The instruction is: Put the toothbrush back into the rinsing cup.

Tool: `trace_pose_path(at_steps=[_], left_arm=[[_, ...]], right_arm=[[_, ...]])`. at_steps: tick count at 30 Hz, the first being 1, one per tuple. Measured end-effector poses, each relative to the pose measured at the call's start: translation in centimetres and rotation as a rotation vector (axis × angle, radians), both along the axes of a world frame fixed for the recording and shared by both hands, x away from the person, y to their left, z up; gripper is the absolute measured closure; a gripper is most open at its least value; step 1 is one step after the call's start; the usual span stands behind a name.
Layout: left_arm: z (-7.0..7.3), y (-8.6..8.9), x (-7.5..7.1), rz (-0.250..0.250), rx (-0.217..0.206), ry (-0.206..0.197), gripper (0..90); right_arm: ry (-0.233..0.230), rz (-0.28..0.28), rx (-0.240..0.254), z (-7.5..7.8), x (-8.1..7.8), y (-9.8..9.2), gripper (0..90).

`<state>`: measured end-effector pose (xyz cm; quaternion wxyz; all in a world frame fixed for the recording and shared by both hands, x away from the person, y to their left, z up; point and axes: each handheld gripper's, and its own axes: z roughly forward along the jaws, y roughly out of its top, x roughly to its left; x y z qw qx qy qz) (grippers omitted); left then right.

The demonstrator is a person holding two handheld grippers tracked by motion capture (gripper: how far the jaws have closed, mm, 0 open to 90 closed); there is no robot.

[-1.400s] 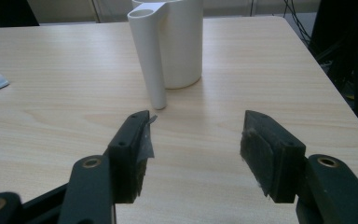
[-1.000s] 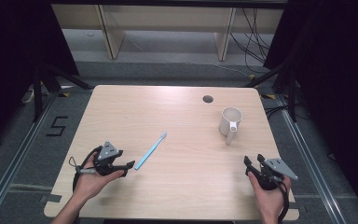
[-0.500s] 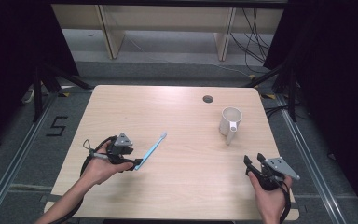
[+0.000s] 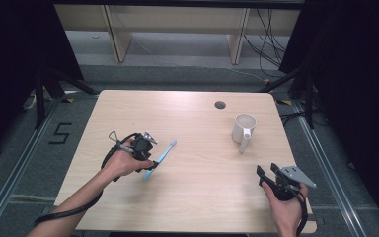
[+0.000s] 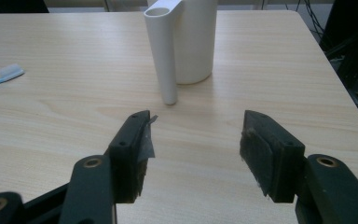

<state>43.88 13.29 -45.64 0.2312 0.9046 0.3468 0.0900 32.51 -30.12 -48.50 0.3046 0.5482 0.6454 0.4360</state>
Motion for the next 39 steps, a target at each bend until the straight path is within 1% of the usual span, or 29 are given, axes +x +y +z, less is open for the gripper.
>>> trace_pose_path(at_steps=[1, 2, 3, 4, 6, 7, 9, 11, 12, 13, 14, 15, 16, 17, 20, 21, 22, 23, 24, 25, 26, 31, 32, 33, 34, 35, 37, 38, 39], left_arm=[[0.0, 0.0, 0.0, 0.0, 0.0, 0.0, 51.0], [0.0, -0.5, 0.5, -0.005, 0.034, 0.014, 51.5], [0.0, -0.5, 0.5, -0.005, 0.034, 0.014, 51.8], [0.0, -0.9, 1.1, -0.023, 0.068, 0.03, 52.1], [-0.2, -1.5, 1.5, -0.014, 0.074, 0.038, 52.9], [-0.2, -1.6, 1.7, -0.03, 0.091, 0.034, 53.5], [-0.3, -1.9, 1.8, -0.018, 0.091, 0.045, 54.6], [-0.6, -2.4, 2.5, -0.016, 0.107, 0.05, 55.9], [-0.7, -2.5, 2.7, -0.018, 0.114, 0.054, 56.3], [-0.9, -2.7, 2.9, -0.004, 0.113, 0.065, 56.4], [-1.0, -2.7, 3.2, -0.004, 0.118, 0.073, 56.4], [-1.1, -2.8, 3.4, 0.006, 0.12, 0.081, 56.7], [-1.1, -2.8, 3.7, -0.006, 0.138, 0.08, 57.0], [-1.3, -2.9, 3.8, 0.009, 0.136, 0.084, 57.7], [-1.4, -3.0, 4.4, 0.015, 0.147, 0.103, 59.2], [-1.4, -3.0, 4.4, 0.015, 0.147, 0.103, 59.6], [-1.5, -3.0, 4.6, 0.015, 0.155, 0.109, 59.9], [-1.5, -3.1, 4.7, 0.02, 0.158, 0.112, 60.3], [-1.5, -3.1, 4.8, 0.02, 0.161, 0.113, 60.6], [-1.5, -3.1, 4.8, 0.02, 0.161, 0.113, 60.9], [-1.5, -3.3, 4.8, 0.027, 0.166, 0.121, 61.6], [-1.4, -3.9, 4.6, 0.03, 0.171, 0.137, 63.0], [-1.4, -4.0, 4.5, 0.033, 0.167, 0.142, 63.2], [-1.4, -4.0, 4.5, 0.033, 0.167, 0.142, 63.4], [-1.5, -4.2, 4.4, 0.025, 0.174, 0.148, 63.8], [-1.5, -4.2, 4.4, 0.022, 0.18, 0.152, 64.1], [-1.7, -4.3, 4.4, 0.031, 0.179, 0.155, 65.0], [-1.7, -4.3, 4.4, 0.031, 0.179, 0.155, 65.3], [-1.8, -4.3, 4.5, 0.034, 0.181, 0.154, 66.2]], right_arm=[[0.0, 0.0, 0.0, 0.0, 0.0, 0.0, 43.6], [0.012, 0.004, 0.018, 0.1, 0.0, 0.1, 43.4], [0.012, 0.004, 0.018, 0.1, 0.0, 0.1, 43.4], [0.009, -0.014, 0.028, 0.0, 0.1, 0.3, 43.3], [-0.001, -0.001, 0.014, 0.0, 0.2, 0.2, 43.2], [-0.005, -0.003, 0.0, 0.1, 0.2, 0.1, 43.1], [-0.004, 0.001, 0.0, 0.1, 0.2, 0.2, 43.1], [0.013, 0.002, -0.001, 0.2, 0.2, 0.1, 42.9], [-0.004, 0.013, 0.009, 0.1, 0.4, 0.1, 42.7], [0.003, -0.003, 0.021, 0.2, 0.3, 0.2, 42.6], [0.002, 0.001, -0.019, 0.4, 0.3, 0.0, 42.6], [0.001, 0.009, -0.004, 0.4, 0.3, 0.0, 42.5], [0.01, -0.002, 0.018, 0.5, 0.2, 0.2, 42.4], [-0.002, 0.0, 0.016, 0.5, 0.3, 0.2, 42.3], [0.008, 0.004, -0.013, 0.5, 0.3, 0.1, 41.9], [0.039, -0.008, 0.024, 0.5, 0.1, 0.4, 41.8], [0.022, 0.016, 0.012, 0.3, 0.3, 0.2, 41.7], [0.032, 0.008, 0.013, 0.3, 0.3, 0.2, 41.6], [0.054, -0.005, 0.037, 0.3, 0.2, 0.5, 41.5], [0.03, -0.001, 0.0, 0.2, 0.3, 0.3, 41.4], [0.02, 0.008, -0.013, 0.2, 0.4, 0.2, 41.4], [0.019, 0.013, -0.01, 0.2, 0.4, 0.4, 41.0], [0.037, 0.007, -0.012, 0.4, 0.3, 0.4, 40.9], [0.037, 0.007, -0.012, 0.4, 0.3, 0.4, 40.9], [0.034, 0.011, -0.003, 0.3, 0.4, 0.4, 40.7], [0.052, 0.0, 0.031, 0.4, 0.2, 0.7, 40.6], [0.067, -0.002, 0.027, 0.4, 0.2, 0.7, 40.6], [0.042, 0.011, 0.001, 0.3, 0.3, 0.4, 40.5], [0.041, 0.012, 0.003, 0.3, 0.3, 0.4, 40.5]])
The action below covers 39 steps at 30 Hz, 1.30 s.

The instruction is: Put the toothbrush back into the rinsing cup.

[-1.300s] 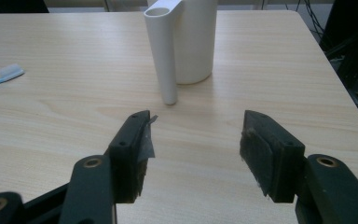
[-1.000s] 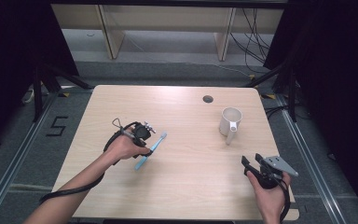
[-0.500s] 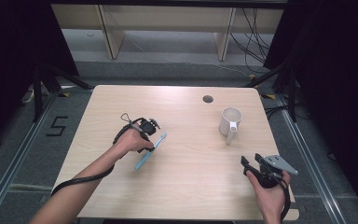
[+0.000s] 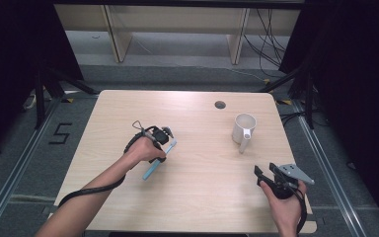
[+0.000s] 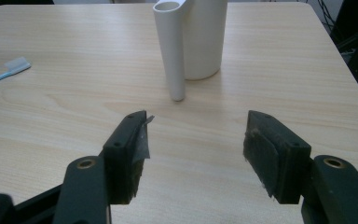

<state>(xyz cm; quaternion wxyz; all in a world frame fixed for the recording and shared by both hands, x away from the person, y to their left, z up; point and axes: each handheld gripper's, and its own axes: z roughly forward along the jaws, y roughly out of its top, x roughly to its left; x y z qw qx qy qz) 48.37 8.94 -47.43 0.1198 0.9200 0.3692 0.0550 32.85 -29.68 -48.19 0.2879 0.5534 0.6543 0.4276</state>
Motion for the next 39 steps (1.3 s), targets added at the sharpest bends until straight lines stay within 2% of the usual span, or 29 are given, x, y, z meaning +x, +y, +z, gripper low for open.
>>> trace_pose_path(at_steps=[1, 6, 10, 12, 13, 16, 17, 20, 21, 22, 26, 27, 28, 29, 32, 33, 36, 37, 38, 39], left_arm=[[-0.04, -0.05, 0.01, -0.001, 0.003, -0.003, 66.7], [0.03, -0.18, -0.01, 0.003, -0.002, -0.005, 68.5], [-0.09, -0.21, 0.11, 0.008, 0.003, 0.0, 70.0], [-0.13, -0.22, 0.2, 0.015, 0.001, 0.004, 70.4], [-0.12, -0.22, 0.24, 0.016, 0.004, 0.006, 70.5], [-0.14, -0.23, 0.33, 0.023, 0.008, 0.021, 71.0], [-0.19, -0.21, 0.37, 0.022, 0.012, 0.025, 71.2], [-0.34, -0.19, 0.41, 0.026, 0.016, 0.027, 71.3], [-0.37, -0.2, 0.44, 0.028, 0.017, 0.033, 71.3], [-0.44, -0.22, 0.44, 0.035, 0.007, 0.029, 71.3], [-0.39, -0.55, 0.36, 0.053, 0.016, 0.046, 72.5], [-0.35, -0.55, 0.5, 0.03, 0.026, 0.042, 73.0], [-0.35, -0.69, 0.39, 0.041, 0.027, 0.048, 73.7], [-0.36, -0.77, 0.37, 0.042, 0.027, 0.05, 74.6], [-0.33, -0.82, 0.49, 0.016, 0.039, 0.047, 77.4], [-0.38, -0.97, 0.37, 0.041, 0.032, 0.054, 77.5], [-0.3, -0.83, 0.63, 0.035, 0.03, 0.07, 78.0], [-0.31, -0.79, 0.67, 0.035, 0.026, 0.073, 78.2], [-0.31, -0.78, 0.68, 0.032, 0.027, 0.074, 78.3], [-0.32, -0.79, 0.66, 0.029, 0.027, 0.073, 78.4]], right_arm=[[-0.015, 0.002, -0.011, -0.09, 0.06, -0.06, 40.5], [-0.009, 0.007, -0.001, -0.19, 0.12, -0.01, 40.3], [-0.006, 0.005, -0.014, -0.24, 0.11, -0.09, 40.3], [0.002, 0.011, 0.003, -0.22, 0.05, -0.1, 40.3], [-0.004, 0.006, -0.008, -0.26, 0.11, -0.17, 40.3], [-0.001, 0.014, 0.005, -0.3, 0.16, -0.15, 40.3], [0.013, 0.007, 0.005, -0.21, 0.06, -0.12, 40.2], [-0.002, 0.008, 0.015, -0.39, 0.15, -0.14, 40.2], [0.022, -0.004, -0.023, -0.17, -0.06, -0.27, 40.3], [0.022, -0.004, -0.023, -0.17, -0.06, -0.27, 40.3], [0.028, 0.002, -0.025, -0.25, -0.05, -0.27, 39.8], [0.027, 0.001, -0.026, -0.26, -0.03, -0.29, 39.8], [0.017, 0.006, 0.002, -0.44, 0.11, -0.15, 39.8], [0.018, 0.003, 0.009, -0.51, 0.13, -0.09, 39.8], [0.012, 0.006, 0.001, -0.51, 0.13, -0.18, 39.8], [0.023, -0.001, -0.003, -0.4, 0.01, -0.19, 39.9], [0.023, 0.003, -0.003, -0.4, -0.03, -0.25, 39.9], [0.051, -0.015, 0.034, -0.35, -0.21, 0.04, 39.9], [0.052, -0.016, 0.035, -0.33, -0.23, 0.01, 39.9], [0.01, 0.0, -0.007, -0.46, -0.01, -0.34, 39.9]])
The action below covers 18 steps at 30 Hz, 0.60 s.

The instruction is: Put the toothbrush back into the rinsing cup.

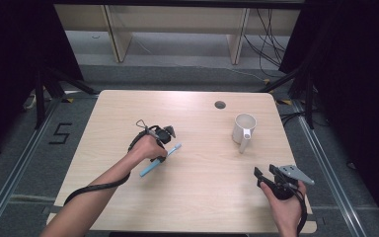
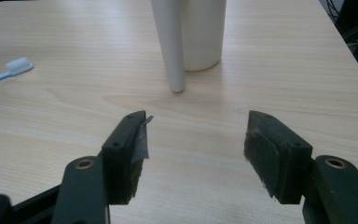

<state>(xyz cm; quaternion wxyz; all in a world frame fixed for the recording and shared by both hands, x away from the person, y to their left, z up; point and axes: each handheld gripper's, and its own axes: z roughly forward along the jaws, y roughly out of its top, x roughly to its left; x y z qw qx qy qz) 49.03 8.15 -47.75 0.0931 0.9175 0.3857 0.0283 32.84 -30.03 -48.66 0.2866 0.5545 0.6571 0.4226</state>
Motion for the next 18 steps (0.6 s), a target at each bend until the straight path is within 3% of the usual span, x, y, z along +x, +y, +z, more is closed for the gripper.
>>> trace_pose_path(at_steps=[2, 4, 5, 6, 15, 16, 17, 18], left_arm=[[-0.03, -0.06, -0.11, -0.014, 0.003, -0.009, 78.5], [0.0, -0.05, -0.08, -0.054, 0.016, -0.027, 78.6], [0.05, -0.05, -0.07, -0.06, 0.019, -0.022, 78.6], [0.03, -0.04, -0.06, -0.062, 0.017, -0.022, 78.6], [-0.05, 0.18, 0.1, -0.055, -0.006, -0.014, 78.7], [-0.04, 0.27, 0.15, -0.051, -0.011, -0.009, 78.7], [-0.07, 0.32, 0.1, -0.034, -0.021, 0.0, 78.6], [-0.05, 0.5, 0.28, -0.054, -0.016, -0.005, 78.6]], right_arm=[[0.006, -0.004, 0.032, -0.02, 0.02, 0.16, 39.9], [0.004, -0.004, -0.002, 0.04, -0.02, -0.06, 40.1], [-0.001, -0.003, 0.004, 0.0, 0.01, -0.01, 40.4], [0.001, -0.004, 0.024, -0.07, 0.04, 0.14, 40.7], [-0.004, -0.009, 0.021, 0.01, -0.06, 0.04, 41.7], [-0.001, -0.014, 0.025, 0.01, -0.09, 0.07, 41.7], [0.012, -0.029, 0.063, -0.04, -0.15, 0.35, 41.7], [0.014, -0.028, 0.054, -0.05, -0.15, 0.3, 41.7]])
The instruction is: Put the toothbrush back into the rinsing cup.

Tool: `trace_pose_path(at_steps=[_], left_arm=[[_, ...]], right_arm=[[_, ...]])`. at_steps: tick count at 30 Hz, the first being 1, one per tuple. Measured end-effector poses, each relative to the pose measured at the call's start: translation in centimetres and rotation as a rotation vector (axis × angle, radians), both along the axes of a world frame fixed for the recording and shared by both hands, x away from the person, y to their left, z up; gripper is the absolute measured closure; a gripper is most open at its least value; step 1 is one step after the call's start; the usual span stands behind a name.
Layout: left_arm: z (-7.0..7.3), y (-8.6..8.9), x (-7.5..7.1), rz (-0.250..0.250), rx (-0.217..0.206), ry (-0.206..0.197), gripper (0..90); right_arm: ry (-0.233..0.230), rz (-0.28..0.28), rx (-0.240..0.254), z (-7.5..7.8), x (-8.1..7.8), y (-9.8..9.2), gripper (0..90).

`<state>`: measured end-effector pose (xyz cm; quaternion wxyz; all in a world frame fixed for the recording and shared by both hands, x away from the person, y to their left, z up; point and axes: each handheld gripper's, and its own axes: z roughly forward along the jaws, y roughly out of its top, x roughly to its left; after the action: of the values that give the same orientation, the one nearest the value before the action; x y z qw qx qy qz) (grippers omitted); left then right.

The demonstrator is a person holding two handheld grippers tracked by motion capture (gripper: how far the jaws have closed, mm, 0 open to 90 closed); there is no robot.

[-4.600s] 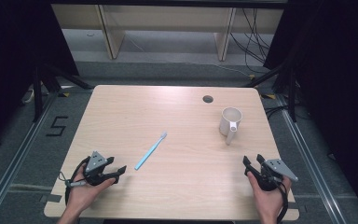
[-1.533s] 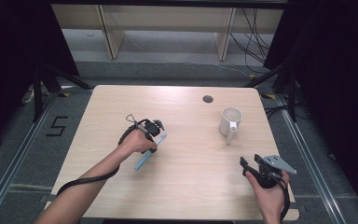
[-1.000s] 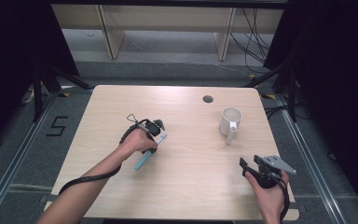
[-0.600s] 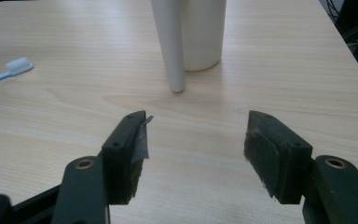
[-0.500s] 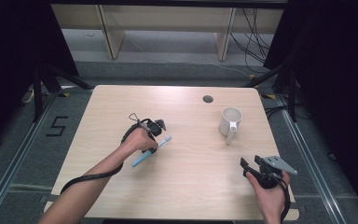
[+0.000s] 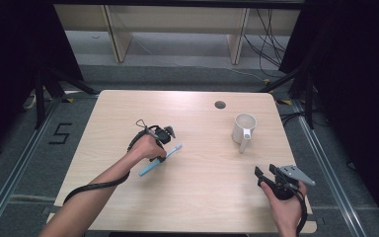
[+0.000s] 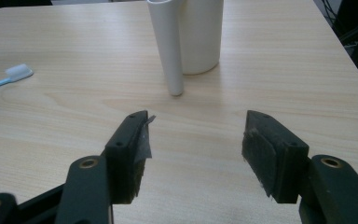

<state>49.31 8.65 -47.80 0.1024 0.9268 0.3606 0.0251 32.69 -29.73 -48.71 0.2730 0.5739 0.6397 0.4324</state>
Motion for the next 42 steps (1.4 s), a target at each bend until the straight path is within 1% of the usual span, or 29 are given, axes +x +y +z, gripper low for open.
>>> trace_pose_path(at_steps=[1, 2, 3, 4, 5, 6, 7, 8, 9, 11, 12, 13, 14, 17, 18, 19, 20, 23, 25, 26, 28, 30, 32, 36, 37, 38, 39, 40, 42], left_arm=[[0.0, 0.0, 0.0, 0.0, 0.0, 0.0, 78.7], [0.0, 0.1, -0.1, 0.027, -0.004, 0.005, 78.7], [0.0, 0.1, -0.1, 0.027, -0.004, 0.005, 78.6], [0.1, 0.4, 0.0, 0.001, -0.006, -0.003, 78.7], [0.1, 0.5, -0.1, 0.001, -0.014, -0.004, 78.7], [0.2, 0.5, -0.2, 0.019, -0.023, 0.003, 78.7], [0.3, 0.5, -0.3, 0.02, -0.028, -0.001, 78.7], [0.4, 0.6, -0.2, -0.003, -0.024, -0.009, 78.7], [0.5, 0.6, -0.2, -0.006, -0.023, -0.011, 78.7], [0.6, 0.6, -0.4, 0.009, -0.035, -0.011, 78.7], [0.8, 0.6, -0.4, 0.001, -0.033, -0.017, 78.7], [0.8, 0.6, -0.4, 0.001, -0.033, -0.017, 78.7], [1.0, 0.6, -0.4, -0.008, -0.035, -0.024, 78.7], [1.3, 0.6, -0.6, -0.01, -0.047, -0.033, 78.7], [1.4, 0.6, -0.6, -0.011, -0.055, -0.038, 78.7], [1.4, 0.6, -0.6, -0.011, -0.055, -0.038, 78.7], [1.7, 0.5, -0.7, -0.015, -0.064, -0.047, 78.7], [2.1, 0.5, -0.9, -0.016, -0.091, -0.055, 78.7], [2.3, 0.5, -1.0, -0.019, -0.093, -0.056, 78.7], [2.4, 0.5, -1.1, -0.025, -0.097, -0.059, 78.7], [2.6, 0.6, -1.4, -0.03, -0.11, -0.071, 78.7], [2.7, 0.6, -1.5, -0.026, -0.119, -0.078, 78.7], [2.8, 0.7, -1.6, -0.034, -0.123, -0.078, 78.7], [3.2, 1.0, -1.8, -0.04, -0.141, -0.098, 78.7], [3.2, 1.1, -1.9, -0.038, -0.147, -0.102, 78.7], [3.2, 1.1, -1.9, -0.038, -0.147, -0.102, 78.7], [3.3, 1.2, -2.0, -0.038, -0.156, -0.115, 78.7], [3.4, 1.3, -2.1, -0.04, -0.16, -0.118, 78.7], [3.5, 1.4, -2.2, -0.048, -0.171, -0.139, 78.6]], right_arm=[[0.0, 0.0, 0.0, 0.0, 0.0, 0.0, 41.7], [0.003, 0.002, -0.002, 0.0, 0.0, 0.0, 41.7], [0.003, 0.002, -0.002, 0.0, 0.0, 0.0, 41.7], [0.018, 0.0, 0.003, 0.1, -0.1, 0.0, 41.8], [-0.005, 0.02, -0.023, -0.1, 0.1, -0.3, 41.7], [-0.011, 0.011, -0.005, -0.1, 0.1, -0.1, 41.7], [-0.015, 0.018, -0.033, -0.2, 0.2, -0.3, 41.7], [-0.013, 0.018, -0.019, -0.2, 0.2, -0.2, 41.7], [-0.016, 0.027, -0.035, -0.3, 0.3, -0.3, 41.7], [0.009, 0.009, -0.014, -0.2, 0.0, 0.0, 41.7], [-0.001, 0.017, -0.04, -0.1, 0.1, -0.1, 41.7], [-0.001, 0.017, -0.04, -0.1, 0.1, -0.1, 41.7], [-0.016, 0.028, -0.041, -0.3, 0.2, 0.0, 41.7], [-0.012, 0.024, -0.037, -0.3, 0.2, 0.0, 41.7], [0.0, 0.015, -0.013, -0.3, 0.1, 0.2, 41.7], [0.0, 0.015, -0.013, -0.3, 0.1, 0.2, 41.7], [-0.014, 0.025, -0.04, -0.3, 0.2, 0.0, 41.7], [-0.005, 0.028, -0.036, -0.2, 0.2, 0.0, 41.7], [-0.004, 0.028, -0.027, -0.2, 0.2, 0.0, 41.7], [0.0, 0.035, -0.006, -0.2, 0.1, 0.1, 41.7], [-0.009, 0.036, -0.012, -0.2, 0.2, 0.1, 41.7], [-0.009, 0.029, -0.035, -0.1, 0.2, 0.2, 41.7], [-0.018, 0.035, -0.035, -0.2, 0.2, 0.2, 41.7], [-0.024, 0.034, -0.038, -0.3, 0.2, 0.4, 41.9], [-0.012, 0.032, -0.03, -0.2, 0.2, 0.5, 42.0], [-0.001, 0.038, -0.037, -0.2, 0.1, 0.5, 42.0], [0.027, 0.023, 0.0, -0.1, -0.1, 0.9, 42.1], [-0.009, 0.045, -0.043, -0.3, 0.2, 0.6, 42.2], [-0.014, 0.054, -0.034, -0.3, 0.2, 0.7, 42.2]])
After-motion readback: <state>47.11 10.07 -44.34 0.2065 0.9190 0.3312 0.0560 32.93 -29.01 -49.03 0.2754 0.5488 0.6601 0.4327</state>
